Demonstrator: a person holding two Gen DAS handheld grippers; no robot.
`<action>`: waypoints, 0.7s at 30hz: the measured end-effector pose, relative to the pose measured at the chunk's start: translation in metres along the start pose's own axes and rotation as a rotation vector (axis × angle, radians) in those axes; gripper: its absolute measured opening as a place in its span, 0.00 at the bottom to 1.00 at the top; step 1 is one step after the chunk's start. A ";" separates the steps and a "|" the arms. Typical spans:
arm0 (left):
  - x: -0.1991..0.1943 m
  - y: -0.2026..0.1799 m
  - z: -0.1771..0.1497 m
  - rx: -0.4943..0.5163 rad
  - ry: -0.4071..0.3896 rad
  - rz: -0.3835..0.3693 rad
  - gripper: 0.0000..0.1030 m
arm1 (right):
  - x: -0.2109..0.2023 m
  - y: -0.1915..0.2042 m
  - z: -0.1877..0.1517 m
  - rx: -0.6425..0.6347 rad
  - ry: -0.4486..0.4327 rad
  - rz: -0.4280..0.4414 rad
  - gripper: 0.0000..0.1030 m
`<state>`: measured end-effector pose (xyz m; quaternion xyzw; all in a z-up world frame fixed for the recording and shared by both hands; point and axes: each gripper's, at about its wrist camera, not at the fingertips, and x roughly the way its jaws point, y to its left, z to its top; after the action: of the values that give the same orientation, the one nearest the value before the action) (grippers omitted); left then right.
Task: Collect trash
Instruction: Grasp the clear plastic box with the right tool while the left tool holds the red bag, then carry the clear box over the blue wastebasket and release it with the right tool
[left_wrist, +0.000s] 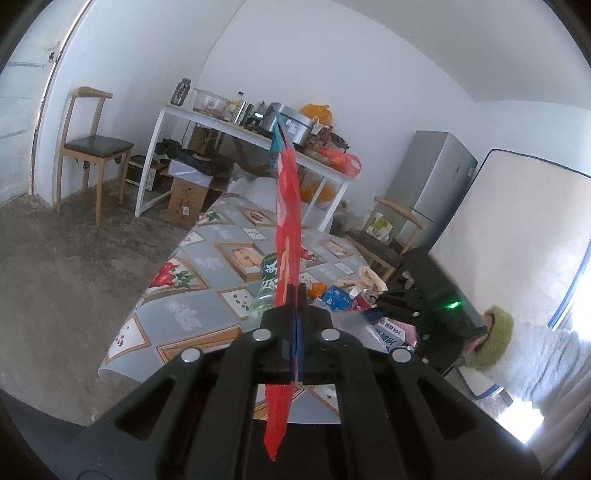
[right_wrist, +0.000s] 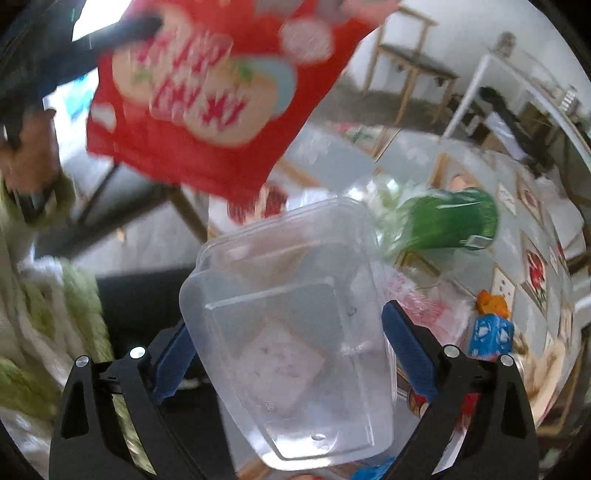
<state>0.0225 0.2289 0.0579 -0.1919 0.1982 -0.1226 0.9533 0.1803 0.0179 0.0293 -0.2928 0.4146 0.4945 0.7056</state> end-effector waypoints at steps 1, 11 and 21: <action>-0.001 -0.001 0.000 0.000 -0.003 0.000 0.00 | -0.007 -0.002 0.000 0.045 -0.044 0.005 0.90; 0.000 -0.025 -0.001 0.025 -0.006 -0.016 0.00 | -0.074 -0.065 -0.057 0.573 -0.504 0.139 0.89; 0.023 -0.073 -0.019 0.069 0.077 -0.119 0.00 | -0.132 -0.061 -0.157 0.821 -0.758 0.120 0.89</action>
<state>0.0239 0.1503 0.0647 -0.1656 0.2187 -0.1930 0.9421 0.1693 -0.1922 0.0686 0.2282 0.3064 0.4025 0.8319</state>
